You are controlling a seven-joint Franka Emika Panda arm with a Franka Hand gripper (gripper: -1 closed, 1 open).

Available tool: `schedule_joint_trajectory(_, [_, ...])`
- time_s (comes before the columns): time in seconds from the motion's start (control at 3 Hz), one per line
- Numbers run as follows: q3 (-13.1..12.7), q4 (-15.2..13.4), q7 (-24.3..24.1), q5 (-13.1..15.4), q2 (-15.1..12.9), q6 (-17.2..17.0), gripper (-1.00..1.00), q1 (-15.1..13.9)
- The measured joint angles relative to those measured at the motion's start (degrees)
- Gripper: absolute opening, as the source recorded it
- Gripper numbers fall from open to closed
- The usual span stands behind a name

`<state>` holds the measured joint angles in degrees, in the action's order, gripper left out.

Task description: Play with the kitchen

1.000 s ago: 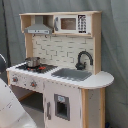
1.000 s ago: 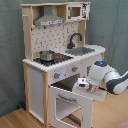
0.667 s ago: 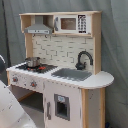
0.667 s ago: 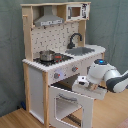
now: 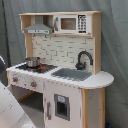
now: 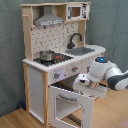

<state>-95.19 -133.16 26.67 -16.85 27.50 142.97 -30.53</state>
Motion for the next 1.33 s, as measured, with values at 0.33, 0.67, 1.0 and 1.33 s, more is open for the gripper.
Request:
schedule_joint_trajectory(0.33, [3.3, 0.9, -2.5, 2.2, 0.5, -3.7, 1.0, 3.3])
schedule_joint_trajectory(0.67, [6.9, 2.0, -4.9, 4.7, 1.3, -8.3, 1.0, 6.8])
schedule_joint_trajectory(1.0, [10.4, 3.2, -6.9, 7.2, 2.4, -13.5, 1.0, 10.0])
schedule_joint_trajectory(1.33, [13.6, 4.4, -8.2, 9.7, 3.9, -19.2, 1.0, 12.8])
